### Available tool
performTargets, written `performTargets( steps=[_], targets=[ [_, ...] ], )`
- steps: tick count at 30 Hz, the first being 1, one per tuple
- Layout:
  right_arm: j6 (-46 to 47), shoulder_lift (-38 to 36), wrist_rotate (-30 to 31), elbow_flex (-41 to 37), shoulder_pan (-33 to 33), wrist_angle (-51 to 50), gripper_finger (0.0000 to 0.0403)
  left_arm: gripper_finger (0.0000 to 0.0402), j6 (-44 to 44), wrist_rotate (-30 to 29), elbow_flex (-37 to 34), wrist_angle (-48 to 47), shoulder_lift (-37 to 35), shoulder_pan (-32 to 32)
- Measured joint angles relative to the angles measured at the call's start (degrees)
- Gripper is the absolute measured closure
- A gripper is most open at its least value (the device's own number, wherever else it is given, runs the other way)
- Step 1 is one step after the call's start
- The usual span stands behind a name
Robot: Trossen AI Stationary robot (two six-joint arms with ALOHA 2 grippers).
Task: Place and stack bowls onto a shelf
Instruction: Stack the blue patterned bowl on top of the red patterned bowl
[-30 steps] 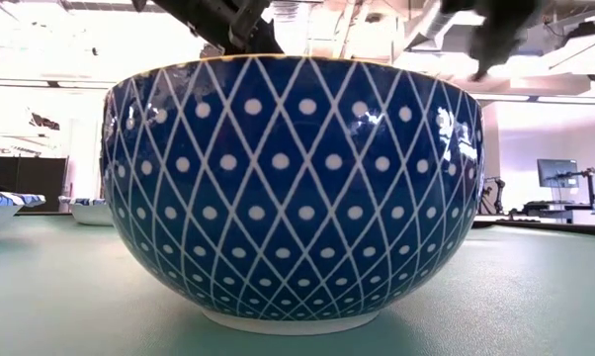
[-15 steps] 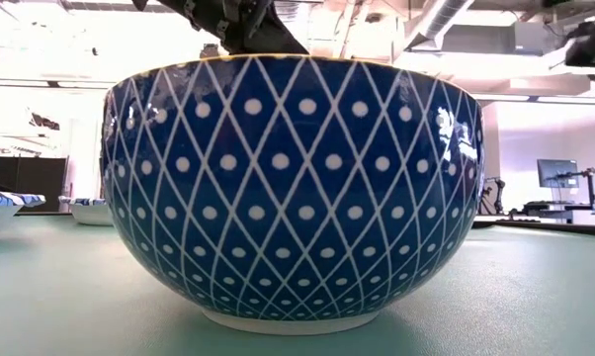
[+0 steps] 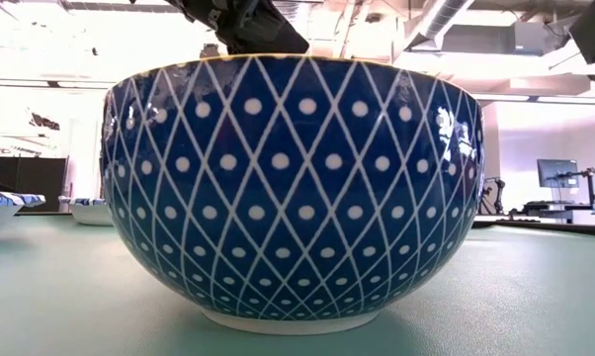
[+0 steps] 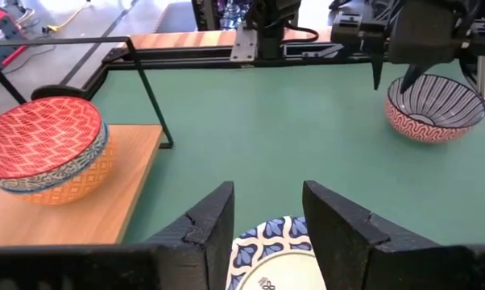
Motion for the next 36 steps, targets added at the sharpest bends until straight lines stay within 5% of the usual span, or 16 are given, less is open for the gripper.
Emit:
performTargets(
  steps=[12,20,29,36],
  targets=[
    [-2.6,0.2,-1.7,-4.2,-3.7,3.3,0.0326,0.0210,-0.1,0.1,0.0,-0.6,0.0,-0.2],
    [-5.2,-2.0,-2.5,-4.3,-6.5,2.6,0.0370,0.0207,-0.2,3.8,0.0,-0.6,0.0,-0.2],
    [-5.0,-11.6,16.7,-4.4,-9.4,2.2,0.0367,0.0207,-0.1,4.5,0.2,5.6,5.5,-0.3],
    [-1.6,-14.1,39.0,-4.4,-15.4,5.1,0.0369,0.0207,0.8,2.9,3.2,8.8,10.1,-0.3]
  ],
)
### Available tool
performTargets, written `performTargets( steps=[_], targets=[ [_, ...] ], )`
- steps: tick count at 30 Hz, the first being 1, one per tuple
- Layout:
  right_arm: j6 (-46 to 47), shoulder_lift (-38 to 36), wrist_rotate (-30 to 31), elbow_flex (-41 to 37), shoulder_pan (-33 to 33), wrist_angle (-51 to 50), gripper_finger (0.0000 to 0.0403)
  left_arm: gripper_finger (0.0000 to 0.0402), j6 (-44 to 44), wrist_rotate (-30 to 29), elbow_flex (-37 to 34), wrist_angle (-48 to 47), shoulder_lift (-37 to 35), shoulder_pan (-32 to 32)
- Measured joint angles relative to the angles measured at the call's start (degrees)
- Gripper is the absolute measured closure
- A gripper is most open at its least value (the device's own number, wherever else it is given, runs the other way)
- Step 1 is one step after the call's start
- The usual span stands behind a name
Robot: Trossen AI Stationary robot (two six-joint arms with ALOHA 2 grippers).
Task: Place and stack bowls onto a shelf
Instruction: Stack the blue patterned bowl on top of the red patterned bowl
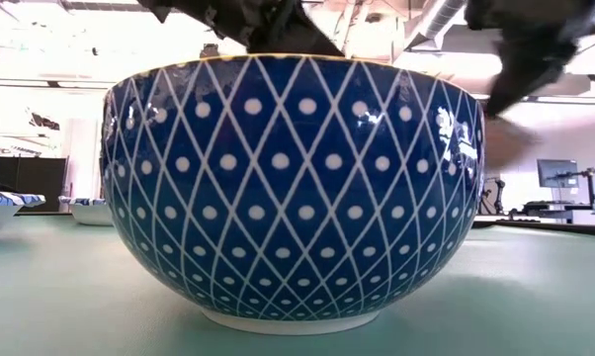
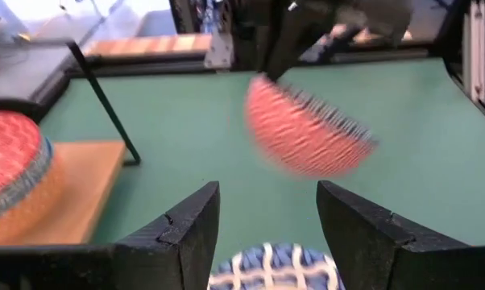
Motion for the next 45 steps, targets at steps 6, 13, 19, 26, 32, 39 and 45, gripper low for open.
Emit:
performTargets(
  steps=[6,13,19,26,32,39,45],
  targets=[
    [-5.7,2.3,11.7,0.0,-5.2,7.7,0.0368,0.0207,0.9,-5.0,1.3,1.4,2.3,-0.2],
    [-9.5,6.6,18.5,0.0,-8.0,14.0,0.0368,0.0207,1.1,-12.1,1.4,0.2,2.3,-0.3],
    [-11.7,8.0,18.8,0.0,-9.4,18.5,0.0368,0.0207,-1.2,-13.6,1.4,0.1,2.3,-0.3],
    [-24.9,7.2,24.8,1.5,-12.0,24.1,0.0368,0.0207,-1.2,-20.5,1.4,0.1,2.2,-0.3],
    [-39.2,6.7,23.5,7.1,-22.2,23.5,0.0369,0.0207,-0.9,-22.6,1.4,0.3,2.2,-0.1],
    [-51.2,6.7,12.8,10.9,-36.8,23.1,0.0369,0.0207,0.0,-21.6,1.3,-1.0,2.2,-0.3],
    [-54.2,6.7,-4.3,13.5,-49.6,19.8,0.0369,0.0207,0.0,-21.8,1.3,-3.3,2.2,-0.4]
  ],
)
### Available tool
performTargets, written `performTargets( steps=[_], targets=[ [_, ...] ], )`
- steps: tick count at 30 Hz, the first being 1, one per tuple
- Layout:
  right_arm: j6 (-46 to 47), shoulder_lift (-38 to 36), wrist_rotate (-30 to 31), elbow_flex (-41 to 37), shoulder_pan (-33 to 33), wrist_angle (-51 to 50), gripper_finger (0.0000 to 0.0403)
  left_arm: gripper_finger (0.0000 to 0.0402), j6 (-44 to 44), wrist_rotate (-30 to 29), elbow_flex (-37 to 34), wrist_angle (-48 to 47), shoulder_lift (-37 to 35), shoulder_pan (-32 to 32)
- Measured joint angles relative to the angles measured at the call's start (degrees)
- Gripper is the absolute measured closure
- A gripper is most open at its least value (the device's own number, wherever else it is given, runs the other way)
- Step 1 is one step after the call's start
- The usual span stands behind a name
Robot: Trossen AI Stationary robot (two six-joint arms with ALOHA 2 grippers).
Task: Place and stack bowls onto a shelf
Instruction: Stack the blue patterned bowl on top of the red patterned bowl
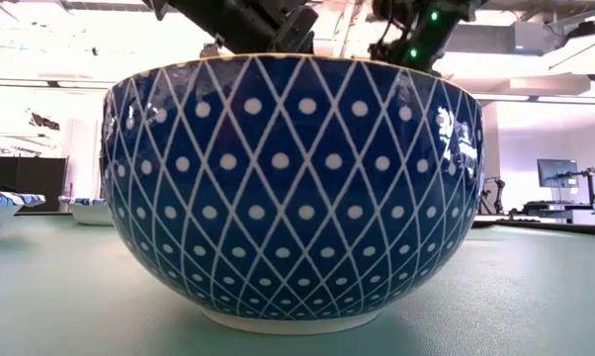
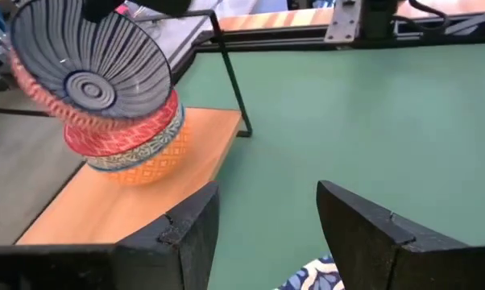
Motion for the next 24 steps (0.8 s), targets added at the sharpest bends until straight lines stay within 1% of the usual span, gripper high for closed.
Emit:
performTargets(
  steps=[3,5,9,11,14,17,21,24],
  targets=[
    [-1.6,0.1,-4.8,1.6,-4.6,-0.8,0.0369,0.0207,-0.1,-0.1,0.0,0.1,0.0,0.1],
    [-3.1,0.1,-9.2,2.8,-7.4,-1.7,0.0369,0.0207,-0.2,-0.1,0.0,0.1,0.0,0.1],
    [-4.6,0.1,-19.1,3.6,-11.4,-3.1,0.0369,0.0207,-0.3,-0.1,0.0,0.8,0.0,0.1],
    [-4.9,0.1,-21.9,3.6,-12.6,-3.7,0.0370,0.0207,-0.2,-0.1,0.0,0.9,0.0,0.3],
    [-6.3,0.8,-23.1,3.7,-13.5,-5.0,0.0370,0.0207,-0.3,0.1,0.0,1.7,0.0,0.7],
    [-6.5,2.2,-24.4,3.7,-13.9,-5.7,0.0370,0.0207,-0.8,1.9,0.0,1.7,0.0,1.3],
    [-7.1,3.7,-25.0,3.7,-13.7,-6.0,0.0369,0.0207,-1.5,3.8,0.0,1.7,0.0,1.7],
    [-7.1,4.9,-25.2,3.7,-13.5,-6.5,0.0367,0.0207,-1.4,3.8,0.0,1.7,0.0,1.8]
  ],
)
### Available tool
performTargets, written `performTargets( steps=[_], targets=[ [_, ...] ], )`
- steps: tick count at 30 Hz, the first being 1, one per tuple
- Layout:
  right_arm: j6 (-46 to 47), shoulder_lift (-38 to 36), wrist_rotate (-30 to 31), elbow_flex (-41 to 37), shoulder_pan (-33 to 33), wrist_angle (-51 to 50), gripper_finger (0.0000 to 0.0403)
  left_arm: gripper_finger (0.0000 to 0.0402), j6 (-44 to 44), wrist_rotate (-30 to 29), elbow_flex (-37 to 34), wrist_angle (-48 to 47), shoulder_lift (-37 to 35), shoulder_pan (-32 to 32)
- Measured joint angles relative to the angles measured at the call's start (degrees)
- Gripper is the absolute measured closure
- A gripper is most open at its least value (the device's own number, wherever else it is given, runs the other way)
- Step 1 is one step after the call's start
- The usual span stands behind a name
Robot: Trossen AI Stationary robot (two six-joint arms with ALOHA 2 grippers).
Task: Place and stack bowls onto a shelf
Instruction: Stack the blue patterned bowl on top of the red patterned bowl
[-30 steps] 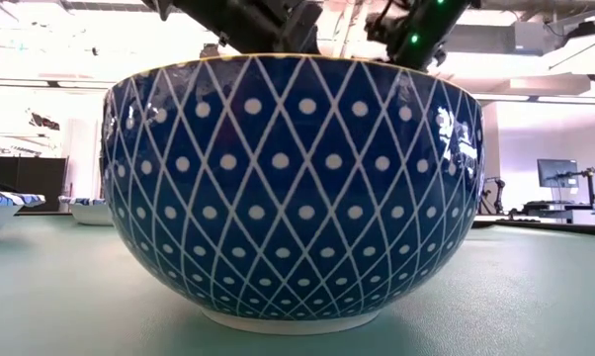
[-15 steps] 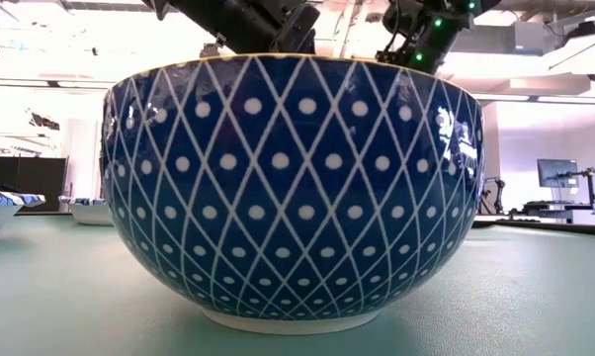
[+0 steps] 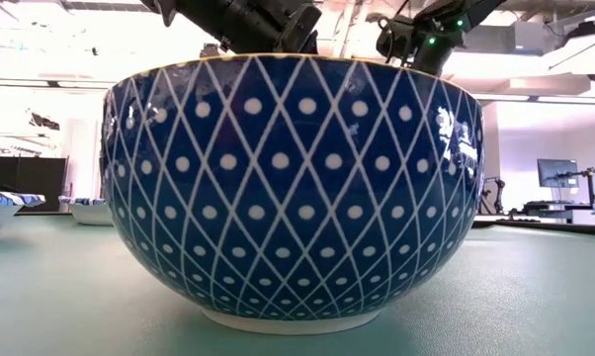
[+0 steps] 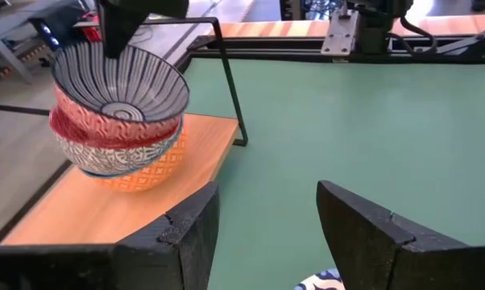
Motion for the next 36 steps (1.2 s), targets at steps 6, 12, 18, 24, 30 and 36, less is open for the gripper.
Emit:
performTargets(
  steps=[6,12,18,24,30,36],
  targets=[
    [1.2,0.5,-0.2,0.8,0.1,-0.5,0.0356,0.0207,0.3,0.1,0.0,0.0,0.0,0.2],
    [3.3,0.7,-4.0,4.6,-0.4,-1.1,0.0305,0.0207,0.5,0.1,0.0,0.0,0.0,0.5],
    [7.5,0.8,-8.0,5.8,-2.3,-0.8,0.0261,0.0207,0.0,0.6,0.0,-0.1,0.0,0.7],
    [7.5,0.9,-4.6,5.8,-2.8,-2.4,0.0255,0.0207,0.1,0.7,0.0,-0.9,0.0,0.7],
    [7.0,5.3,-4.6,5.7,-0.1,-2.7,0.0276,0.0207,0.1,0.7,0.0,-1.7,0.0,0.7],
    [5.5,8.8,-4.4,5.6,2.9,-4.9,0.0282,0.0207,-0.6,1.2,0.0,-3.9,-0.2,0.5]
  ],
)
